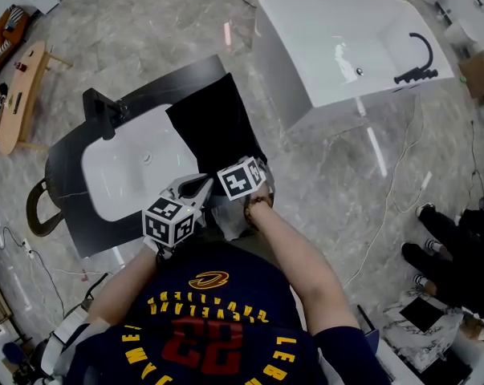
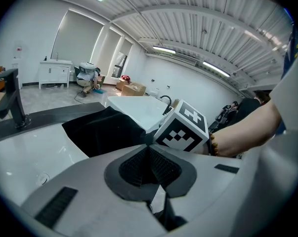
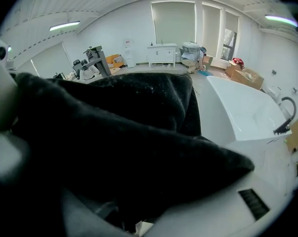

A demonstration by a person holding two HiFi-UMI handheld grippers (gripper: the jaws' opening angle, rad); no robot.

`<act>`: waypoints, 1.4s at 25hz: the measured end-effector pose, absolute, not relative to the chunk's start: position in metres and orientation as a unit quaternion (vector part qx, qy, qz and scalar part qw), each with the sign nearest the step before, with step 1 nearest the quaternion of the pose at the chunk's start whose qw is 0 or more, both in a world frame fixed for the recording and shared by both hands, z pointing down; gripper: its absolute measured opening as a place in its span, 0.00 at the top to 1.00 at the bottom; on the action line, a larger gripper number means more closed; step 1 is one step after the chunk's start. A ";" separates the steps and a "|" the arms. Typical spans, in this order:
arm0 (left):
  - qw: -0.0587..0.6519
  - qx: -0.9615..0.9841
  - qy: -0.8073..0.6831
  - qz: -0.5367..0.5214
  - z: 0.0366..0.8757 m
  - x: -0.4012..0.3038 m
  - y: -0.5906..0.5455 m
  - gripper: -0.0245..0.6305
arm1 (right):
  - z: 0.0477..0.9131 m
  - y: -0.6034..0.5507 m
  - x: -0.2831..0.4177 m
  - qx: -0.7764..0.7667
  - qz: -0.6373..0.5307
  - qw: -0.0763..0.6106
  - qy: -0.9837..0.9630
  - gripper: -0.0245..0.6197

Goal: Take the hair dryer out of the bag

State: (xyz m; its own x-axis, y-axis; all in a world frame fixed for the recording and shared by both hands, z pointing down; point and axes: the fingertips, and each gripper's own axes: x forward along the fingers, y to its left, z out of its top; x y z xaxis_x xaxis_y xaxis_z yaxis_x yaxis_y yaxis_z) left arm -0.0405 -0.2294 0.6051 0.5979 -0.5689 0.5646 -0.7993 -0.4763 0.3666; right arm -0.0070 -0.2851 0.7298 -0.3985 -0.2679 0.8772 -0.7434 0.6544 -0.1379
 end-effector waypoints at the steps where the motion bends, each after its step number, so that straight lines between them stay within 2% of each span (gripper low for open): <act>1: 0.307 0.840 -0.405 0.188 0.605 -0.038 -0.229 0.94 | 0.728 -0.283 -0.005 0.320 0.268 0.448 -0.790 0.60; 14: 0.293 0.847 -0.391 0.207 0.608 -0.028 -0.226 0.94 | 0.707 -0.216 0.026 0.290 0.318 0.463 -0.775 0.61; 28: 0.285 0.851 -0.381 0.222 0.617 -0.016 -0.221 0.94 | 0.690 -0.156 0.077 0.301 0.328 0.449 -0.775 0.61; 35: 0.291 0.846 -0.387 0.226 0.628 -0.019 -0.230 0.94 | 0.680 -0.124 0.101 0.299 0.344 0.421 -0.784 0.61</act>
